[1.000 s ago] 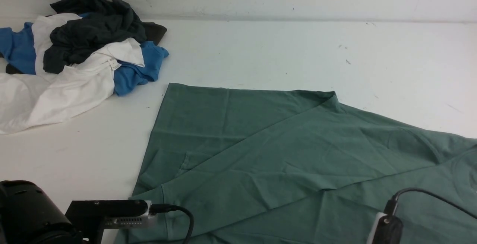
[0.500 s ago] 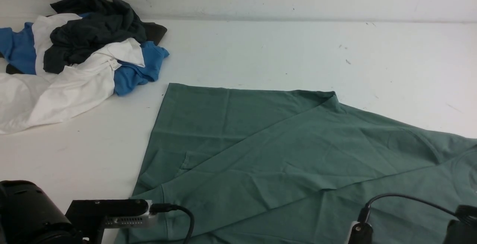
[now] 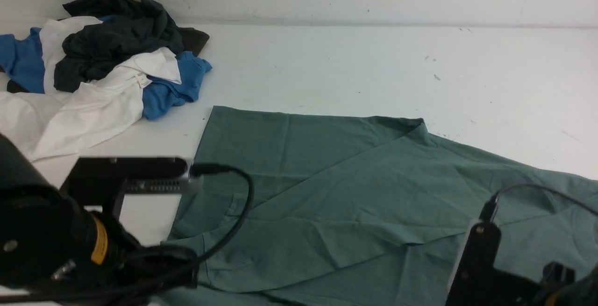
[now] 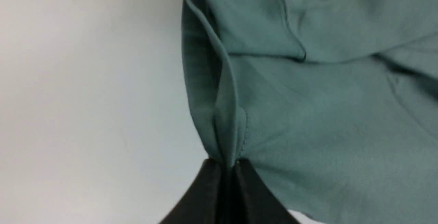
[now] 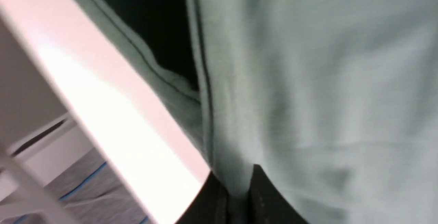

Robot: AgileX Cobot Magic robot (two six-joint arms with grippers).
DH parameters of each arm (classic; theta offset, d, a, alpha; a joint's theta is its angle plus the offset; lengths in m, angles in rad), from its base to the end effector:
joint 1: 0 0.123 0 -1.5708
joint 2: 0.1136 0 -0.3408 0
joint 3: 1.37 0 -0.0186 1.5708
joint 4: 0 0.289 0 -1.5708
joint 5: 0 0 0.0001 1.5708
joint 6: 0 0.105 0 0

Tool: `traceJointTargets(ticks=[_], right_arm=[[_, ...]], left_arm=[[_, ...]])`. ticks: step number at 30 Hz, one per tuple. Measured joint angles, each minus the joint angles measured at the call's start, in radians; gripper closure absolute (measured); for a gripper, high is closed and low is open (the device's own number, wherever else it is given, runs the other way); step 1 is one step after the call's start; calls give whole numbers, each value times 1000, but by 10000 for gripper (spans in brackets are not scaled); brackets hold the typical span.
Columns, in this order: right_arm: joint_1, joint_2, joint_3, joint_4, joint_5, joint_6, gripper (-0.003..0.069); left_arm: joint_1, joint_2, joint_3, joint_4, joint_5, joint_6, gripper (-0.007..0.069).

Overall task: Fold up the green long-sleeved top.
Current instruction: Use both arms to drag the lower edge of the fabric forward and fold it over the upper edge

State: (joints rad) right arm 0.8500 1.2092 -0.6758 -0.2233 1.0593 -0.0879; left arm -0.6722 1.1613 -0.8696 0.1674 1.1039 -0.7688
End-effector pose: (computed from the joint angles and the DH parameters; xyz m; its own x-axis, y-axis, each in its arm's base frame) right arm 0.1425 0.1315 0.2427 -0.5016 -0.8643 -0.0365 -0.8430 0.4978 -0.2038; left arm 0.1778 -0.1215 0.3084 -0.9542 -0.0479 -0.2954 -0.0319 0.9978 -0.0588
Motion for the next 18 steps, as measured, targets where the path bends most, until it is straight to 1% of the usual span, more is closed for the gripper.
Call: traceJointTargets(ticks=[3,4,6,7,10,11,14,15,16,17,18], right_arm=[[-47,-1,-69,-40,26,-2,634],[-98,10,-131,-56,29,-28,634],[-142,26,-176,-58,27,-62,634],[-192,46,-229,-57,22,-99,634],[-265,94,-306,-46,6,-134,634],[-299,124,-349,-36,-7,-155,634],[-373,218,-459,-14,-25,-196,636],[-373,218,-467,-12,-25,-199,636],[-402,275,-520,0,-27,-215,636],[-413,290,-536,4,-27,-218,636],[-438,349,-598,14,-29,-235,636]], left_arm=[[37,22,-90,22,2,10,608],[78,51,-161,29,4,36,608],[124,82,-226,27,4,64,608],[165,125,-285,21,4,99,608],[231,197,-379,0,4,144,608],[264,247,-441,-17,4,170,608],[319,356,-566,-53,4,213,608],[319,364,-575,-56,4,213,608],[341,423,-640,-74,4,234,608],[350,441,-659,-80,4,240,608],[366,512,-736,-98,4,259,608]])
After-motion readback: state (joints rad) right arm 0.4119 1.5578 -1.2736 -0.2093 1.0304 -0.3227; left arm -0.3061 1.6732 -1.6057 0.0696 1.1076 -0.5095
